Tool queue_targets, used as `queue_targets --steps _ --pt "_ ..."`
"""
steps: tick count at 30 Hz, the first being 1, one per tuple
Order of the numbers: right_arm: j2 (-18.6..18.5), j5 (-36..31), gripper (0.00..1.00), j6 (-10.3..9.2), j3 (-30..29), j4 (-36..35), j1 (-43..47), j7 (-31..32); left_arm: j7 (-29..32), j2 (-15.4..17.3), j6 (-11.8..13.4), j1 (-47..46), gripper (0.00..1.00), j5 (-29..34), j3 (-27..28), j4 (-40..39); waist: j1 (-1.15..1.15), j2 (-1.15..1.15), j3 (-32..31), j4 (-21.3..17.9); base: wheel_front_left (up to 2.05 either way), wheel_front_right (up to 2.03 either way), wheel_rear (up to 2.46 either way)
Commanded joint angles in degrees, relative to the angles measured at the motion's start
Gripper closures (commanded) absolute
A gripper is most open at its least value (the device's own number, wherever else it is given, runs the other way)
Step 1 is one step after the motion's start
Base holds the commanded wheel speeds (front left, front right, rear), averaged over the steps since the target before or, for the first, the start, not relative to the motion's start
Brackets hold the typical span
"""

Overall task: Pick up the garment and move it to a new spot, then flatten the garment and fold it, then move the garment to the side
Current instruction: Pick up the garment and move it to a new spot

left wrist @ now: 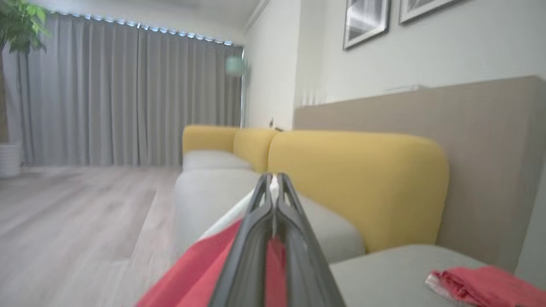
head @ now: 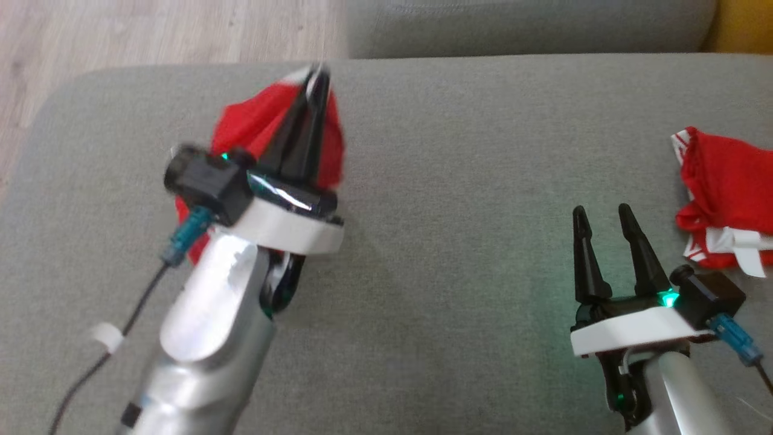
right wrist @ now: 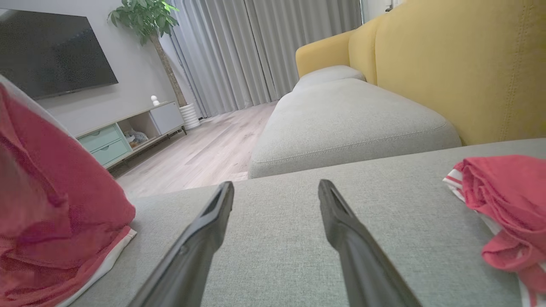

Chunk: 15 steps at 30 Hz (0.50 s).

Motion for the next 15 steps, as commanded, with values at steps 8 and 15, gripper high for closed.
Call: queue_targets --steps 8,15 --pt "-0.26 1.62 0.0 -0.04 1.44 -1.86 0.05 -0.62 3.27 5.36 -0.28 -6.62 1.0 0.06 2.04 -15.95 0.01 0.0 -2.38 -2.3 0.0 0.0 0.0" --pt "-0.26 2.62 0.0 -0.04 1.6 -2.04 -0.19 -0.62 5.67 6.27 0.8 -10.18 1.0 0.39 3.15 -25.54 0.01 0.0 -2.45 -4.33 0.0 0.0 0.0"
